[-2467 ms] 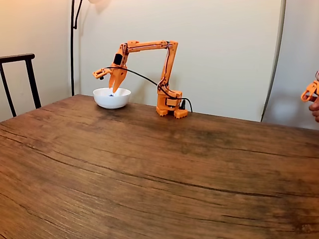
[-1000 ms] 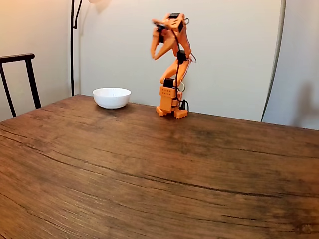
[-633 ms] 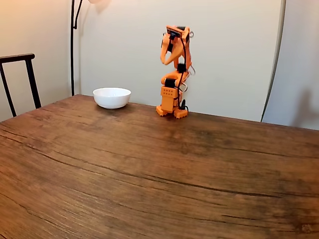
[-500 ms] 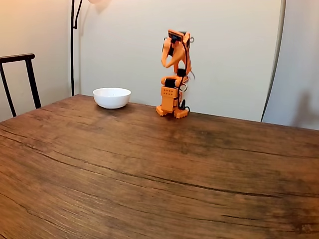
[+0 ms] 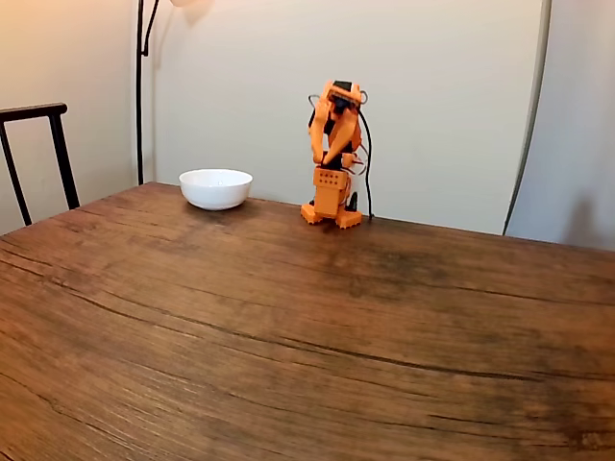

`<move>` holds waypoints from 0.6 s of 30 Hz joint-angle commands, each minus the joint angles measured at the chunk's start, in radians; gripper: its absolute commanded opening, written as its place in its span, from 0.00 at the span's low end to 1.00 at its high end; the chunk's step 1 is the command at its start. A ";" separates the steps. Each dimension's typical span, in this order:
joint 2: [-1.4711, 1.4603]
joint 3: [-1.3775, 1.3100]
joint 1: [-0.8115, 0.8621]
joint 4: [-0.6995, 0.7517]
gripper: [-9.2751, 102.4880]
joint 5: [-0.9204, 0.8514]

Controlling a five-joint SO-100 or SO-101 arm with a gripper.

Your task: Grasp the cube and drop it in the bowl

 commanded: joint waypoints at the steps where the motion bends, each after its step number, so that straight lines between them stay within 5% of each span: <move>1: 0.002 0.072 0.003 -0.094 0.08 -0.005; 18: 0.002 0.442 0.058 -0.278 0.08 -0.080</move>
